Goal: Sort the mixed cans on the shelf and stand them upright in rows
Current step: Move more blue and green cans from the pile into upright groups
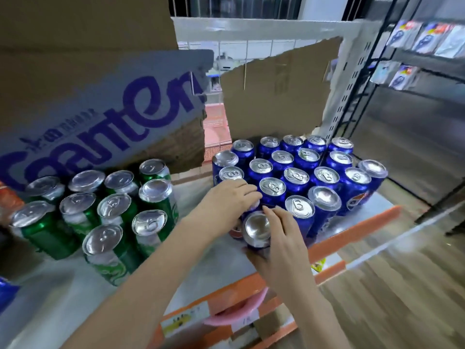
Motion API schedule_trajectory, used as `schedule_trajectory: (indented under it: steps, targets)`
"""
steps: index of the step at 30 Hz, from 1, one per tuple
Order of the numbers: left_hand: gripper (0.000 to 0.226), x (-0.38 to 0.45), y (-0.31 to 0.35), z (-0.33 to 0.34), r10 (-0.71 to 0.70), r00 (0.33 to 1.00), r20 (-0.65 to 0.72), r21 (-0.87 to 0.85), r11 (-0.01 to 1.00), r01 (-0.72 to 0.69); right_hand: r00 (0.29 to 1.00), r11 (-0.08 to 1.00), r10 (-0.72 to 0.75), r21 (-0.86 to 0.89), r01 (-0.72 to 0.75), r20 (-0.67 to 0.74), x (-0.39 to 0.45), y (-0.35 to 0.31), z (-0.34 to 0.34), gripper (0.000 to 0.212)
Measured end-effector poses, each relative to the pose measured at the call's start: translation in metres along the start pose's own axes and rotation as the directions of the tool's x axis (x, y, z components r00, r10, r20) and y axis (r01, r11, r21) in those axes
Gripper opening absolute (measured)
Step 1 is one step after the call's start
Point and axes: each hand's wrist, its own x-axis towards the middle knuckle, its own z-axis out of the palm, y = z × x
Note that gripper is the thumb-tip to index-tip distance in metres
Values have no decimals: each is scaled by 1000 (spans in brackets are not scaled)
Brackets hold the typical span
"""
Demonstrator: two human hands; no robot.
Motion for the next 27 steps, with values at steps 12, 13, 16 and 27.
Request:
schedule_trajectory:
  steps: [12, 13, 16, 27]
  targets:
    - [71, -49, 42, -13, -412, 911, 27, 81, 909, 409, 998, 993, -54, -102, 56, 20, 9, 11, -8, 70]
    - [70, -56, 43, -10, -430, 900, 65, 79, 902, 425, 999, 994, -37, -98, 39, 24, 9, 9, -8, 70]
    - [69, -75, 50, -9, -460, 883, 91, 77, 887, 454, 999, 994, -11, -107, 15, 31, 4, 3, -6, 74]
    - [61, -122, 95, 13, -540, 800, 261, -60, 818, 572, 995, 980, -9, -197, 28, 97, -12, 7, -17, 74]
